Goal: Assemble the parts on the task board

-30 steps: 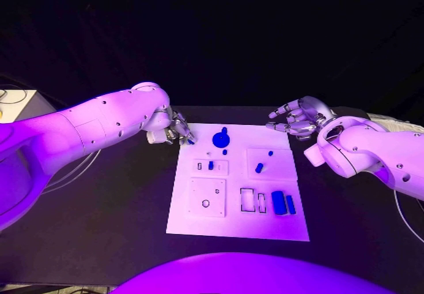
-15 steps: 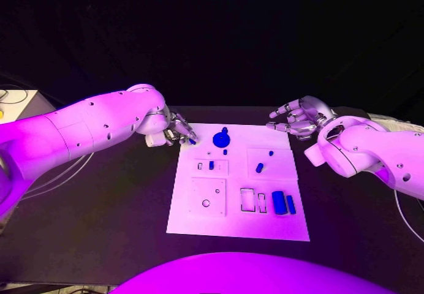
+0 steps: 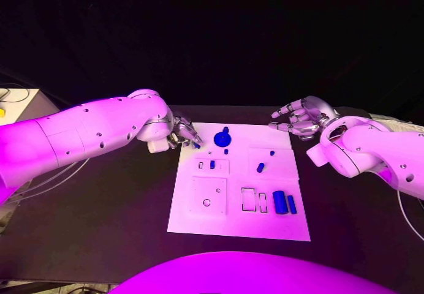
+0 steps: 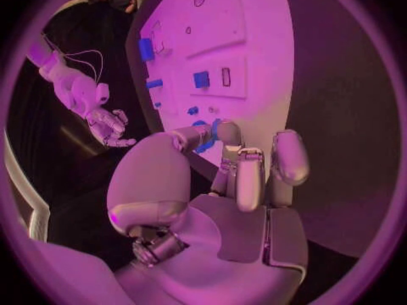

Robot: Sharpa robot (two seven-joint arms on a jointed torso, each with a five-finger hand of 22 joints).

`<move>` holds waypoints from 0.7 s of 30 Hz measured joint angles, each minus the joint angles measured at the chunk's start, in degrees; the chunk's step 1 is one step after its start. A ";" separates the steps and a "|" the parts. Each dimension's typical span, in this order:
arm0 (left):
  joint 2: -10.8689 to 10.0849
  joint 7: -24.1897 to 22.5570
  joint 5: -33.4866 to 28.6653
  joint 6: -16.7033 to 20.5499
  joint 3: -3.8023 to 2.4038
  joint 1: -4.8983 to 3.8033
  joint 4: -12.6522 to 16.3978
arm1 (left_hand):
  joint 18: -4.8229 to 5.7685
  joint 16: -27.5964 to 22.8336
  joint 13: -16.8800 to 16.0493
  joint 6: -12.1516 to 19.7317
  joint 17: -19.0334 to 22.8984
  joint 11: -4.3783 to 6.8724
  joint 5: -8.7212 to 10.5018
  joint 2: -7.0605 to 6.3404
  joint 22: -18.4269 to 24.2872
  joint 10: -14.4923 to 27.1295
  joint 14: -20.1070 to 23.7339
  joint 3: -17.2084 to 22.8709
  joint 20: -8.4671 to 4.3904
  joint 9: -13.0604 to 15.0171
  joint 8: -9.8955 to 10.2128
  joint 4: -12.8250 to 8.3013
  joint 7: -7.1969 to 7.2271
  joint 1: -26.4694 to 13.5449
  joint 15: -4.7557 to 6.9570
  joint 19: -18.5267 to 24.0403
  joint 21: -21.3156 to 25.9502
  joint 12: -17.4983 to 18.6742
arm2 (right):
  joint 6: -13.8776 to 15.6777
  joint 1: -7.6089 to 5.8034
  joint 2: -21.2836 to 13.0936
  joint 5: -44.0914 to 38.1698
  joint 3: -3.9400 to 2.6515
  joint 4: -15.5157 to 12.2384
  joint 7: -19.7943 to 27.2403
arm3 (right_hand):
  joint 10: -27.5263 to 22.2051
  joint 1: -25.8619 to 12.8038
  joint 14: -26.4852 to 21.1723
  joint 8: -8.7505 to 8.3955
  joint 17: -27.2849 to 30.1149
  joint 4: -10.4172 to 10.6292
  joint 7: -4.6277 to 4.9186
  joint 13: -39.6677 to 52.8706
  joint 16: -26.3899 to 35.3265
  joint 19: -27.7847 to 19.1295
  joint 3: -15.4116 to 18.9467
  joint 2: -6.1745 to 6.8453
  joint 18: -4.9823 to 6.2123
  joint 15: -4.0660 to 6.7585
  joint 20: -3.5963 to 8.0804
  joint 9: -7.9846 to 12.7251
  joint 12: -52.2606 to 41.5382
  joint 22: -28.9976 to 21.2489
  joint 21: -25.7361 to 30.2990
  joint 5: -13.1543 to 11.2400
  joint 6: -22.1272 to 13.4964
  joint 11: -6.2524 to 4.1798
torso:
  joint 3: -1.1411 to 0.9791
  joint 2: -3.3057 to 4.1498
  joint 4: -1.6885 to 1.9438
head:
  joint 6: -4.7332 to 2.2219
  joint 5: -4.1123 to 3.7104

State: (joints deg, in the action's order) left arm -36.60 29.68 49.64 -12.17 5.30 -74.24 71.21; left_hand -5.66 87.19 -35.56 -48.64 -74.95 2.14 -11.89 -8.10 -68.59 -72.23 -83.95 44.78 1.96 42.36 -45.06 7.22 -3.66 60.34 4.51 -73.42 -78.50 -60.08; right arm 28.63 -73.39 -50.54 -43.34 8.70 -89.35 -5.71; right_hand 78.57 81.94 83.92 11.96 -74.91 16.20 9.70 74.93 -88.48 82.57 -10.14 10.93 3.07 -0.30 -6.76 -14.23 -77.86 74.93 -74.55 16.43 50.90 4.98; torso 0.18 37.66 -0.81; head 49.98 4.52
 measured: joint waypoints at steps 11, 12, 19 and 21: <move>-1.32 0.05 6.15 3.30 0.68 1.45 5.24 | 0.00 0.00 0.28 -0.01 0.00 0.03 0.01 0.13 -0.15 -0.04 -0.20 1.73 0.00 1.21 -0.59 -0.66 0.01 -1.67 0.20 0.00 0.00 0.00 | -0.22 0.09 0.01 -0.02 0.04 0.07 -0.01 | 0.00 -0.01 0.00 0.00 0.00 0.00 0.00 -0.01 0.00 0.00 0.00 -0.01 0.00 0.00 0.00 0.00 0.00 -0.01 0.00 0.00 0.00 0.00 | 0.13 0.04 -0.01 | 0.03 0.32; -1.41 0.06 6.65 3.52 0.80 1.56 5.55 | 0.00 0.00 0.28 -0.02 0.01 0.03 0.01 0.00 -0.15 -0.04 -0.20 1.73 0.00 1.53 -0.59 -0.66 0.02 -1.80 0.20 0.00 0.00 0.00 | -0.23 0.10 0.00 -0.02 0.04 0.08 -0.01 | 0.00 -0.01 0.00 0.00 0.00 0.00 0.00 0.00 0.00 0.00 0.00 -0.01 0.00 0.00 0.00 0.00 0.00 -0.01 0.00 0.00 0.00 0.00 | 0.12 0.08 -0.03 | 0.03 0.34; -1.97 0.08 9.40 4.79 1.39 2.40 7.46 | -0.01 0.00 0.45 -0.02 0.01 0.02 0.01 0.22 -0.14 -0.04 -0.20 1.73 0.00 1.55 -0.59 -0.67 0.02 -2.18 0.20 0.00 0.01 0.00 | -0.35 0.16 -0.03 -0.02 0.07 0.11 -0.01 | 0.00 -0.25 0.00 0.00 0.00 0.00 0.00 -0.01 0.00 0.00 0.00 -0.25 0.00 0.00 0.00 0.00 0.00 -0.02 0.00 0.00 0.00 0.00 | 0.16 0.15 -0.03 | 0.03 0.36; -2.07 0.09 9.91 5.01 1.49 2.56 7.85 | -0.01 0.00 0.45 -0.02 0.01 0.02 0.02 0.22 -0.14 -0.04 -0.20 1.73 0.00 1.55 -0.59 -0.67 0.02 -2.18 0.20 0.00 0.01 0.00 | -0.38 0.18 -0.02 -0.02 0.07 0.12 -0.01 | 0.00 -0.25 0.00 0.00 0.00 0.00 0.00 -0.01 0.00 0.00 0.00 -0.25 0.00 0.00 0.00 0.00 0.00 -0.02 0.00 0.00 0.00 0.00 | 0.16 0.16 -0.03 | 0.03 0.36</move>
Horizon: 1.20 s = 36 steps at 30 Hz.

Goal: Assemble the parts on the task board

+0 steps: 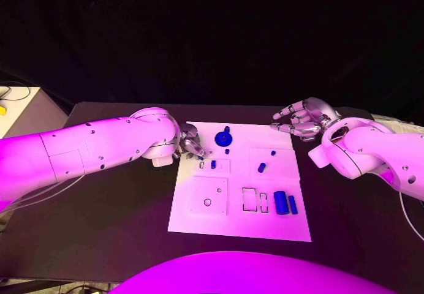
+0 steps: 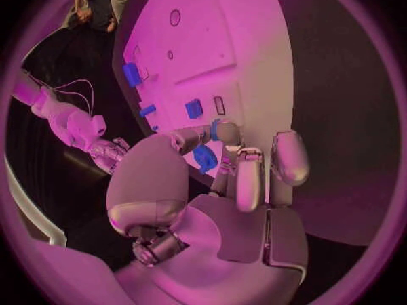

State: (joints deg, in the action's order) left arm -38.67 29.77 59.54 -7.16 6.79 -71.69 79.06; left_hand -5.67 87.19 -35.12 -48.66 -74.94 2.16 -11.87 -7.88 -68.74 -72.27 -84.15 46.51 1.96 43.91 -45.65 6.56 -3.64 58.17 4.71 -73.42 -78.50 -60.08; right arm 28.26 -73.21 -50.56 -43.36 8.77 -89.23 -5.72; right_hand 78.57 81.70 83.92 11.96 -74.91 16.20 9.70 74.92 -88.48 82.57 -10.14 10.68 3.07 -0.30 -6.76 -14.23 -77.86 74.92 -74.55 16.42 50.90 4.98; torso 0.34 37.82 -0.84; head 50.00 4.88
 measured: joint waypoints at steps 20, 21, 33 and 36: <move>-0.41 -0.11 3.84 1.12 0.22 0.99 2.03 | -0.01 0.00 0.05 -0.22 0.01 -0.11 0.25 -0.22 0.01 -0.02 0.00 0.86 0.00 -0.02 0.00 -0.56 0.20 -0.22 -0.01 0.00 0.00 0.00 | -0.39 0.28 -0.07 -0.34 0.01 0.01 0.02 | 0.00 0.01 0.00 0.23 0.00 0.00 0.00 0.00 0.00 0.00 0.00 0.03 0.00 0.00 0.00 0.00 0.00 0.00 0.00 0.00 0.00 0.00 | -0.08 -0.01 -0.07 | 0.00 0.27; -0.43 -0.11 3.95 1.11 0.22 1.00 2.08 | -0.01 0.00 0.05 -0.22 0.01 -0.12 0.27 -0.21 0.01 -0.03 0.00 0.86 0.00 -0.03 0.00 -0.56 0.20 -0.21 0.00 0.00 0.00 0.00 | -0.41 0.28 -0.07 -0.37 0.01 0.01 0.02 | 0.00 -0.01 0.00 0.23 0.00 0.00 0.00 0.00 0.00 0.00 0.00 0.05 0.00 0.00 0.00 0.00 0.00 0.02 0.00 0.00 0.00 0.00 | -0.09 -0.01 -0.07 | 0.00 0.27; -0.69 -0.12 5.28 0.29 0.15 1.03 2.48 | -0.01 0.00 0.12 -0.23 0.01 -0.13 0.38 -0.21 -0.27 -0.03 0.00 0.86 -0.21 -0.12 -0.23 -0.57 0.20 -0.21 -0.01 -0.21 -0.22 0.00 | -0.62 0.32 -0.12 -0.45 0.01 0.01 0.05 | 0.00 -0.21 0.00 0.23 0.00 0.00 0.00 -0.01 0.00 0.00 0.00 0.25 0.00 0.00 0.00 0.04 0.00 0.03 0.00 0.00 0.00 0.00 | -0.12 -0.01 -0.07 | 0.01 0.18; -0.78 -0.12 5.46 0.00 0.14 1.03 2.62 | -0.01 0.00 0.12 -0.23 0.01 -0.13 0.39 -0.21 -0.27 -0.03 0.00 0.86 -0.21 -0.12 -0.23 -0.57 0.20 -0.21 -0.01 -0.20 -0.22 0.00 | -0.66 0.33 -0.15 -0.46 0.01 0.03 0.05 | 0.00 -0.22 0.00 0.23 0.00 0.01 0.00 -0.01 0.00 0.00 -0.01 0.23 0.00 0.00 0.00 0.04 0.00 0.03 0.00 0.00 0.00 0.00 | -0.11 -0.01 -0.07 | 0.01 0.23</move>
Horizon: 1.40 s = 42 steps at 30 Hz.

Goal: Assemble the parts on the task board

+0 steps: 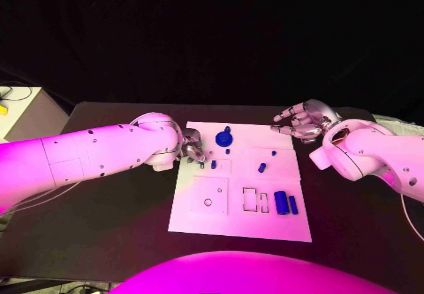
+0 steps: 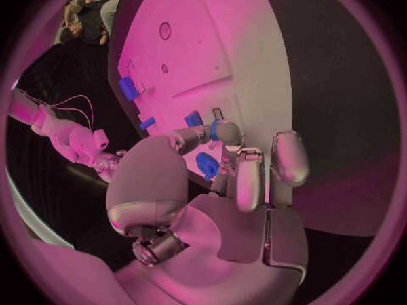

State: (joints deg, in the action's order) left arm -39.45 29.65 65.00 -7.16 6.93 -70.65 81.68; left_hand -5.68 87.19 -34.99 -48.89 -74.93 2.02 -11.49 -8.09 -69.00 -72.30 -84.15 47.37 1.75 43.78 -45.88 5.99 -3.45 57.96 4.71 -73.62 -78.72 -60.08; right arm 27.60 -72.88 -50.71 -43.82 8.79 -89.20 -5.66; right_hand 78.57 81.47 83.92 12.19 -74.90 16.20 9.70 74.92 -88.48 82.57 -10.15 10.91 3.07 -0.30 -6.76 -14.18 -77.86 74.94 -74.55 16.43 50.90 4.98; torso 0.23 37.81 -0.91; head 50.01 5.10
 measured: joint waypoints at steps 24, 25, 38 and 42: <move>-0.58 0.07 0.49 -0.84 -0.09 0.16 0.95 | 0.00 0.38 0.08 -0.26 0.00 0.20 -0.02 0.30 -0.04 -0.23 0.00 -0.01 0.00 -0.06 0.01 0.00 0.08 -0.30 0.00 0.00 0.00 0.00 | -0.59 0.08 -0.02 0.02 0.00 0.05 0.06 | 0.00 -0.29 0.00 0.00 -0.04 0.15 0.00 0.00 0.00 0.00 -0.15 -0.30 0.00 0.00 0.00 -0.01 0.00 -0.02 0.00 0.00 0.00 0.00 | 0.01 -0.01 0.00 | 0.00 0.30; -0.58 0.07 0.49 -0.85 -0.10 0.17 0.96 | 0.00 0.38 0.08 -0.26 0.01 0.20 -0.01 0.30 -0.04 -0.23 0.00 -0.01 0.00 -0.05 0.01 -0.01 0.08 -0.30 0.00 0.00 0.01 0.00 | -0.60 0.09 -0.02 0.02 0.00 0.05 0.07 | 0.00 -0.29 0.00 0.00 -0.04 0.15 0.00 0.00 0.00 0.00 -0.15 -0.30 0.00 0.00 0.00 -0.01 0.00 -0.02 0.00 0.00 0.00 0.00 | 0.01 -0.01 0.00 | 0.00 0.30; -0.62 0.07 0.63 -0.87 -0.16 0.23 1.04 | 0.00 0.38 0.20 -0.28 0.01 0.10 -0.01 0.30 -0.03 -0.31 0.00 -0.01 0.00 -0.04 0.02 -0.01 0.07 -0.30 0.00 0.01 0.01 0.00 | -0.71 0.09 -0.10 0.02 0.00 0.05 0.07 | 0.00 -0.29 0.00 0.00 -0.03 0.15 0.00 0.00 0.00 0.00 -0.15 -0.29 0.00 0.00 0.00 -0.01 0.00 -0.03 0.00 0.00 0.00 0.00 | -0.03 0.01 -0.02 | 0.00 0.23; -0.76 0.07 0.67 -0.87 -0.17 0.30 1.26 | 0.00 0.38 0.23 -0.28 0.01 0.10 -0.01 0.29 -0.03 -0.31 0.00 -0.01 0.00 -0.04 0.02 -0.01 0.07 -0.30 0.00 0.01 0.01 0.00 | -0.72 0.10 -0.14 0.02 0.00 0.05 0.07 | 0.00 -0.29 0.00 0.00 -0.03 0.15 0.00 0.00 0.00 0.00 -0.15 -0.30 0.01 0.00 0.00 -0.01 0.00 -0.04 0.00 0.00 0.00 0.00 | -0.03 0.01 -0.02 | 0.00 0.22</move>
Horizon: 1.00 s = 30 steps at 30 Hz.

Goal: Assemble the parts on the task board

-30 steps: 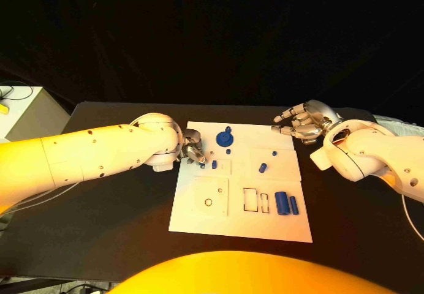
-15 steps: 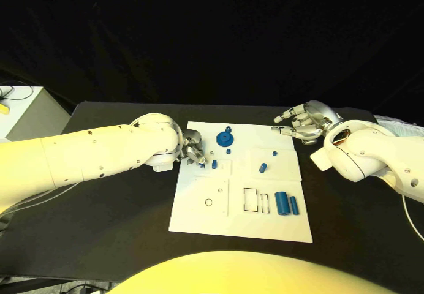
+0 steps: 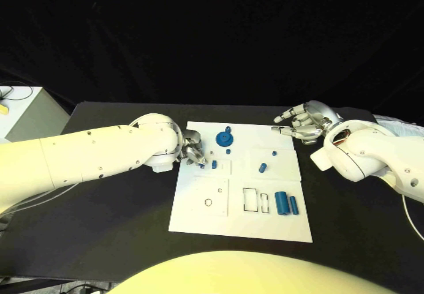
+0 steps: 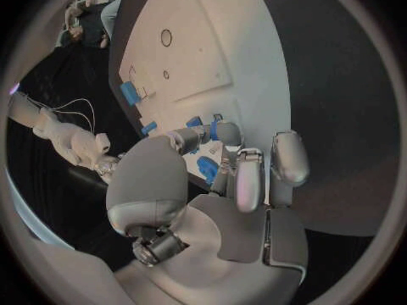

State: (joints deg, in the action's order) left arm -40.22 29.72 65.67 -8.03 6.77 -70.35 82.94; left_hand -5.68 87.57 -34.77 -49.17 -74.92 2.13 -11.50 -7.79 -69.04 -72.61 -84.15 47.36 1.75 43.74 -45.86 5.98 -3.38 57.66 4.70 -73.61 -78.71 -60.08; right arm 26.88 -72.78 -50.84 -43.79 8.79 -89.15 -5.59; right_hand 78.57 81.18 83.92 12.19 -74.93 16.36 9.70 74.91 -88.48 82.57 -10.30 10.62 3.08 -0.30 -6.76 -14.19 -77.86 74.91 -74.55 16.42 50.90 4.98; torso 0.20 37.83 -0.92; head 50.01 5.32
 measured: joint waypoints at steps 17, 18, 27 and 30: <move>-0.33 -0.02 0.18 -0.02 -0.02 0.13 0.54 | 0.00 0.00 0.00 0.00 0.00 -0.01 0.02 -0.17 0.01 0.00 0.00 0.00 0.00 -0.06 -0.19 0.00 0.00 -0.18 0.00 0.00 0.00 0.00 | -0.03 0.00 -0.05 0.01 0.00 0.00 0.00 | 0.00 0.00 0.00 0.00 0.01 0.00 0.00 0.00 0.00 0.00 0.00 0.00 0.00 0.00 0.00 -0.01 0.00 0.04 0.00 0.00 0.00 0.00 | 0.06 -0.01 0.02 | 0.00 -0.04; -0.34 -0.02 0.20 -0.02 -0.02 0.14 0.55 | 0.00 0.00 0.00 -0.01 0.00 -0.01 0.02 -0.28 0.01 0.00 0.00 0.00 0.00 -0.05 -0.19 0.00 0.00 -0.27 0.00 0.00 0.00 0.00 | -0.03 0.00 -0.05 0.01 0.00 0.00 0.00 | 0.00 0.00 0.00 0.00 0.01 0.00 0.00 0.00 0.00 0.00 0.00 0.00 0.00 0.00 0.00 -0.01 0.00 0.04 0.00 0.00 0.00 0.00 | 0.07 -0.01 0.02 | 0.00 -0.04; -0.34 -0.02 0.23 -0.03 -0.02 0.15 0.58 | 0.00 0.00 0.06 -0.02 0.00 -0.02 0.19 -0.04 0.04 0.00 0.00 0.00 0.00 -0.04 -0.19 0.00 0.00 -0.51 0.00 0.00 0.00 0.00 | -0.03 0.00 -0.05 0.01 0.00 0.01 0.00 | 0.00 0.00 0.00 0.00 0.01 0.00 0.00 0.00 0.00 0.00 0.00 0.00 0.00 0.00 0.00 -0.01 0.00 0.03 0.00 0.00 0.00 0.00 | 0.06 -0.01 0.03 | 0.00 -0.04; -0.30 -0.02 0.24 -0.03 -0.02 0.16 0.52 | 0.00 0.00 0.13 -0.20 0.00 -0.04 0.20 0.11 0.08 -0.02 0.00 0.00 0.00 -0.04 -0.25 0.00 0.04 -0.66 0.00 0.00 0.00 0.00 | -0.03 0.00 -0.05 0.01 0.00 0.02 0.00 | 0.00 0.00 0.00 0.00 0.01 0.00 0.00 0.00 0.00 0.00 0.00 0.00 0.00 0.00 0.00 -0.01 0.00 0.03 0.00 0.00 0.00 0.00 | 0.03 -0.01 0.02 | 0.00 -0.04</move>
State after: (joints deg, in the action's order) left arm -40.51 29.70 65.91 -8.06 6.74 -70.20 83.46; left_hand -5.68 87.56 -34.64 -49.37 -74.92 2.09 -11.30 -7.68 -68.96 -72.62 -84.15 47.36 1.76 43.70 -46.11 5.98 -3.34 57.00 4.70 -73.61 -78.71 -60.08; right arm 26.85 -72.78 -50.89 -43.79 8.79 -89.13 -5.59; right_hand 78.57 81.19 83.92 12.19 -74.92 16.35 9.70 74.91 -88.48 82.57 -10.30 10.62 3.07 -0.30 -6.76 -14.21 -77.86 74.93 -74.55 16.42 50.90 4.98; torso 0.23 37.81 -0.90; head 50.01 5.28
